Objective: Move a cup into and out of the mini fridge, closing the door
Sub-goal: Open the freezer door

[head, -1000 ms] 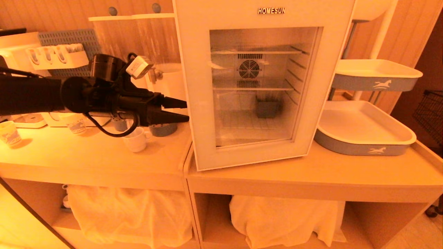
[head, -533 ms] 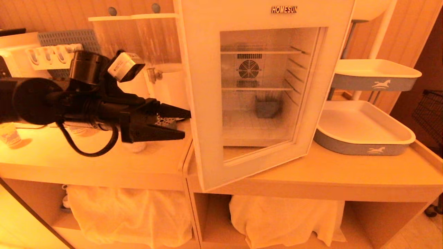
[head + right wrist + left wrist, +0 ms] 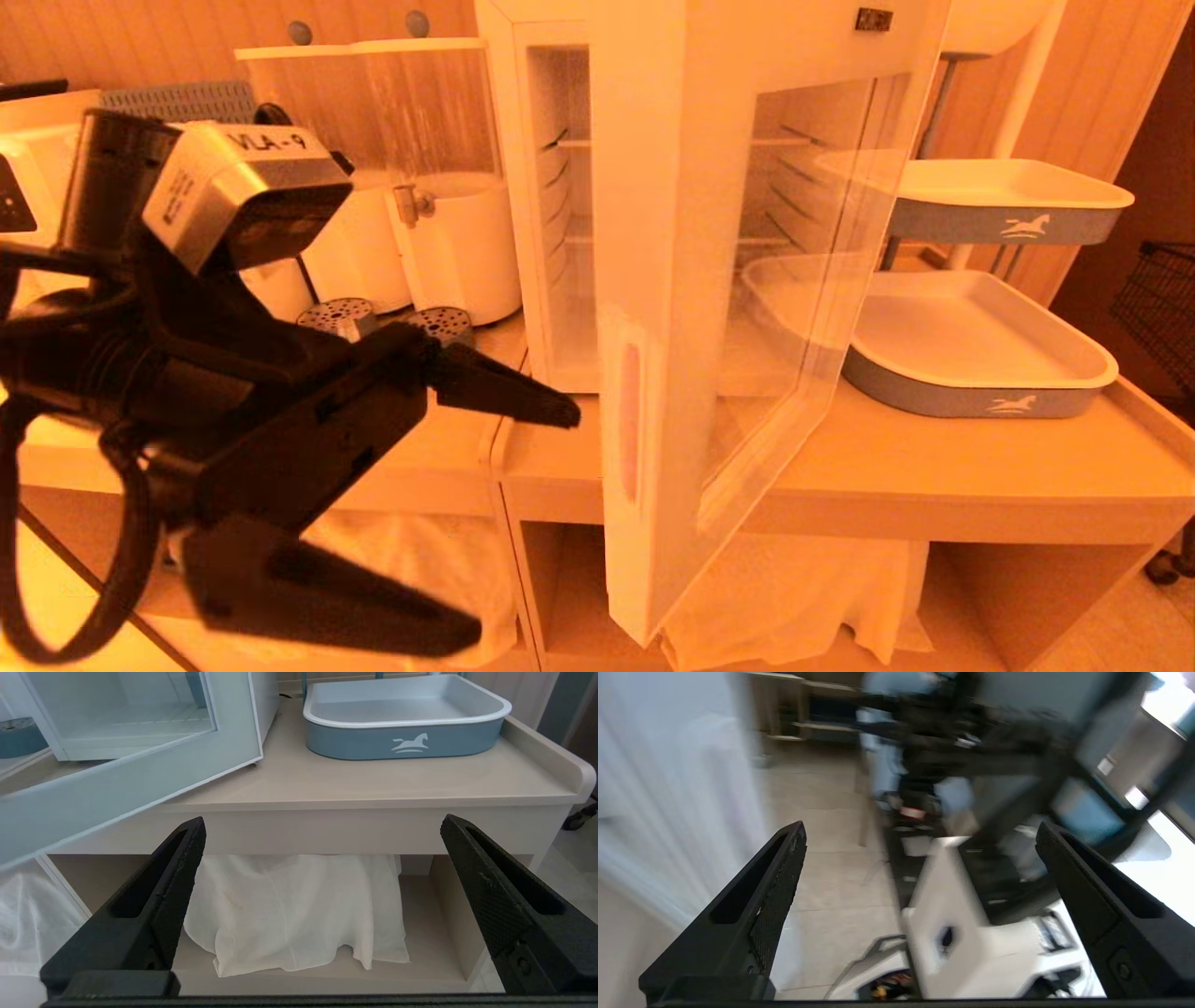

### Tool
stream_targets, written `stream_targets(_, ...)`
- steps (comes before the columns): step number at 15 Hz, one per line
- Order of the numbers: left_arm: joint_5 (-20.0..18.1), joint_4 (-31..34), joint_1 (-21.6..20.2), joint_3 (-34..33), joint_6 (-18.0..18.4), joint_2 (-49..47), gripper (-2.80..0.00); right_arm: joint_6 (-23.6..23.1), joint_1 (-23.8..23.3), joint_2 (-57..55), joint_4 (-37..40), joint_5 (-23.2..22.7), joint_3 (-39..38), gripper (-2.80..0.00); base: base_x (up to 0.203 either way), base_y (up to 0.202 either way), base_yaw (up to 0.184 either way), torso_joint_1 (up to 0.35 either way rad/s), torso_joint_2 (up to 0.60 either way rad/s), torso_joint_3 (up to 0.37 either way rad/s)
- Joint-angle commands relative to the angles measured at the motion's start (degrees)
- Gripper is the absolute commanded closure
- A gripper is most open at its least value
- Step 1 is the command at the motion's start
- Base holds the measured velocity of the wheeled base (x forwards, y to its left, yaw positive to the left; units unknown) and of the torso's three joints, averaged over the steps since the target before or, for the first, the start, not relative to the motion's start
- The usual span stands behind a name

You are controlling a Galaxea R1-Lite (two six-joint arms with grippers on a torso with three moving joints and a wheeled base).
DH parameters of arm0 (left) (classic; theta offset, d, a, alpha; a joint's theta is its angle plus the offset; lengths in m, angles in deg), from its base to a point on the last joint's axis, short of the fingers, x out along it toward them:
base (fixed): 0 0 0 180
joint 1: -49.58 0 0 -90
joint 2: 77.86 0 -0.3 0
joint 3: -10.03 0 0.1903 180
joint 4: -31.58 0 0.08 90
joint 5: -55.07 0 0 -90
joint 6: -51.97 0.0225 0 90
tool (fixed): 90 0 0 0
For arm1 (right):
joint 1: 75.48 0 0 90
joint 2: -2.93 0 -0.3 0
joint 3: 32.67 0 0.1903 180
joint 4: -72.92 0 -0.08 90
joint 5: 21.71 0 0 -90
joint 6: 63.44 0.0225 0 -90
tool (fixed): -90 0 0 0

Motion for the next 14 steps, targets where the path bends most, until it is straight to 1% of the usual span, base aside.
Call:
stream_targets(1,1.1,0.1,4.1,-1.7,-0.2,4.0,-2.8,0.0,0.0,0.0,0.0,0.0,-0.9,-2.8,0.0,0.0,0.0,0.0,0.0,0.0)
stream_targets(4,7.0,-0.2,13.6,-4.5,-1.6,5.7,-2.8,0.0,0.0,0.0,0.0,0.0,-0.9,-2.8,0.0,0.0,0.0,0.0,0.0,0.0)
stream_targets(5,8.7,-0.2,16.1,-5.7,-1.7,5.8,-2.8,0.0,0.0,-0.1,0.0,0.0,-0.9,-2.8,0.0,0.0,0.0,0.0,0.0,0.0)
stream_targets(6,10.1,-0.2,17.1,-6.8,-1.8,5.9,-2.8,0.0,0.0,0.0,0.0,0.0,-0.9,-2.8,0.0,0.0,0.0,0.0,0.0,0.0)
stream_targets(8,10.9,-0.3,17.3,-7.5,-1.6,6.2,-2.8,0.0,0.0,-0.1,0.0,0.0,-0.9,-2.8,0.0,0.0,0.0,0.0,0.0,0.0)
stream_targets(9,12.1,-0.3,16.7,-8.1,-1.5,6.9,-2.8,0.0,0.0,-0.1,0.0,0.0,-0.9,-2.8,0.0,0.0,0.0,0.0,0.0,0.0)
stream_targets(11,13.2,-1.4,14.9,-8.3,-1.4,6.5,-2.8,0.0,0.0,0.0,0.0,0.0,-0.9,-2.8,0.0,0.0,0.0,0.0,0.0,0.0)
stream_targets(13,13.5,-7.4,12.5,-10.7,-1.5,5.0,-2.8,0.0,0.0,0.0,0.0,0.0,-0.9,-2.8,0.0,0.0,0.0,0.0,0.0,0.0)
stream_targets(14,13.6,-10.5,12.0,-11.8,-1.8,4.3,-2.8,0.0,0.0,-0.1,0.0,0.1,-0.9,-2.8,0.0,0.0,0.0,0.0,0.0,0.0)
